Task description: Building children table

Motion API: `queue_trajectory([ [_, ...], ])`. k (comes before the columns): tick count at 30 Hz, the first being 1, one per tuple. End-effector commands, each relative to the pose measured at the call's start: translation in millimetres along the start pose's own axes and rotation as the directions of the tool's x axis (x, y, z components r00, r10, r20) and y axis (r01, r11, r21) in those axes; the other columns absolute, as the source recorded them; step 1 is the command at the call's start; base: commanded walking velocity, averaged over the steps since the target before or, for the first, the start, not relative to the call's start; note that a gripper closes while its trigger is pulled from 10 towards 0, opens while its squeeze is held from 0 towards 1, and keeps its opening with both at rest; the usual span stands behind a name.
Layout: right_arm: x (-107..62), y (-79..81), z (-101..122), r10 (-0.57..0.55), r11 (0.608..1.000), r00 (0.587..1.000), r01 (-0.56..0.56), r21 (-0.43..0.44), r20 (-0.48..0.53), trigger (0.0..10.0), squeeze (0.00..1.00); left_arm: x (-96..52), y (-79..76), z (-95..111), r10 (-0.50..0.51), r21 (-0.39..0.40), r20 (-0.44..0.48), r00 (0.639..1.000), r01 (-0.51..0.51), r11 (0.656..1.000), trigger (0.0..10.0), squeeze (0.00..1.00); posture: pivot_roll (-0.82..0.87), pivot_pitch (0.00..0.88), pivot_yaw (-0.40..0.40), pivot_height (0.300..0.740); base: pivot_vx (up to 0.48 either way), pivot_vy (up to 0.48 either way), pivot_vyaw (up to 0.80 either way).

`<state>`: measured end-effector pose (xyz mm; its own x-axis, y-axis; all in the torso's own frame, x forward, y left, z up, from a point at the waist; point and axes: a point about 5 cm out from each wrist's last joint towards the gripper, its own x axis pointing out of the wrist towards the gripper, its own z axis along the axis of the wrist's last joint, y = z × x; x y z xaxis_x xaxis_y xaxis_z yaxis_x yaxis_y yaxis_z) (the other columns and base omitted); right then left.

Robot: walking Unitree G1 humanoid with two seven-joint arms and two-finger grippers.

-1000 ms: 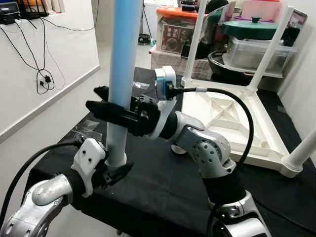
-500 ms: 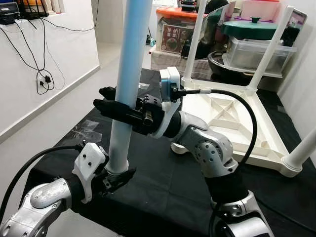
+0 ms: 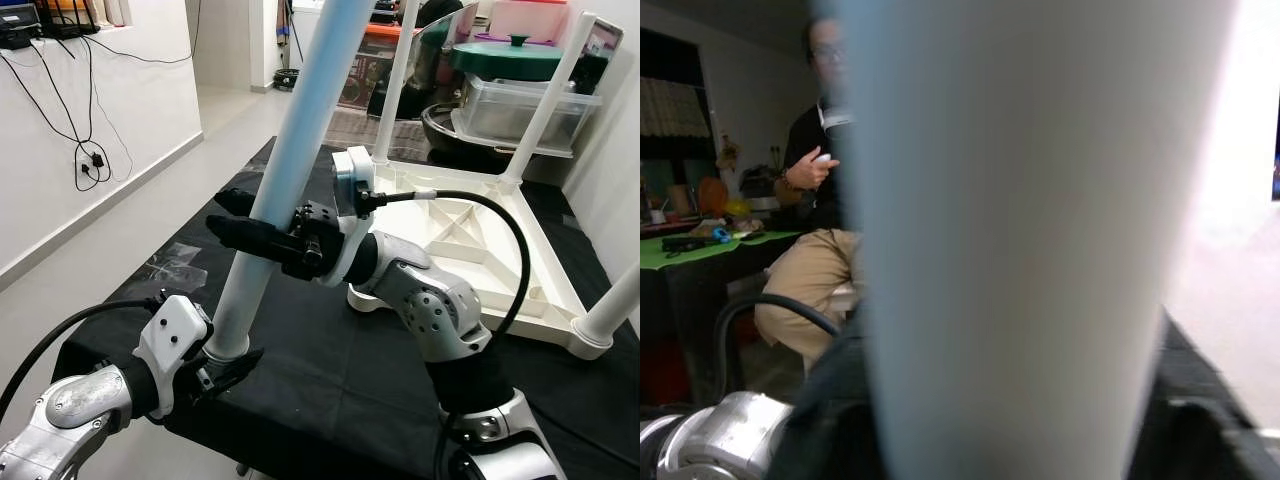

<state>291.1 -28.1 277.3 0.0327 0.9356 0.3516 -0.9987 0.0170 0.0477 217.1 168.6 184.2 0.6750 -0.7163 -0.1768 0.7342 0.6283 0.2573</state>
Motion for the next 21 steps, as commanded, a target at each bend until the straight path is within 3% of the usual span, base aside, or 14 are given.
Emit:
queue_trajectory([
  [1,2.7,2.8,-1,0.008,1.0,1.0,-0.008,-0.002,-0.016,10.0,1.0,0.3,-1.9,7,-0.029,0.027,0.02,0.999,0.029,0.999,10.0,0.0,0.1,0.0,-0.056,0.74,0.0,0.0,0.0],
  [3,3.5,3.4,-1,0.01,1.0,1.0,-0.01,-0.009,-0.019,10.0,1.0,0.3,-2.0,7,-0.03,0.028,0.019,0.999,0.03,0.999,10.0,0.0,0.1,0.0,-0.055,0.74,0.0,0.0,0.0],
  [4,4.2,7.6,0,0.046,0.999,0.999,-0.047,-0.008,-0.021,10.0,0.0,0.3,-2.2,7,-0.032,0.027,0.019,0.999,0.031,0.999,10.0,0.0,0.1,0.0,-0.055,0.74,0.0,0.0,0.0],
  [10,5.7,11.6,2,0.083,0.996,0.997,-0.083,0.016,0.001,10.0,0.0,-0.3,-2.3,6,-0.034,0.026,0.016,0.999,0.034,0.999,10.0,0.0,0.1,0.0,-0.056,0.74,0.0,0.0,0.0],
  [11,6.6,12.9,4,0.096,0.995,0.995,-0.096,0.027,0.021,2.1,0.0,-0.2,-2.5,5,-0.035,0.023,0.014,0.999,0.035,0.999,10.0,0.0,0.1,0.0,-0.057,0.74,0.0,0.0,0.0],
  [12,7.2,14.4,7,0.11,0.993,0.993,-0.111,0.036,0.042,0.0,0.0,0.0,-3.0,4,-0.036,0.02,0.012,0.999,0.036,0.999,10.0,0.0,0.1,0.0,-0.056,0.74,0.0,0.0,0.0],
  [21,6.7,18.0,12,0.118,0.992,0.989,-0.122,0.043,0.088,0.0,0.0,0.5,-3.6,2,-0.043,0.013,0.007,0.999,0.043,0.999,10.0,0.0,0.1,0.0,-0.054,0.74,0.0,0.0,0.0],
])
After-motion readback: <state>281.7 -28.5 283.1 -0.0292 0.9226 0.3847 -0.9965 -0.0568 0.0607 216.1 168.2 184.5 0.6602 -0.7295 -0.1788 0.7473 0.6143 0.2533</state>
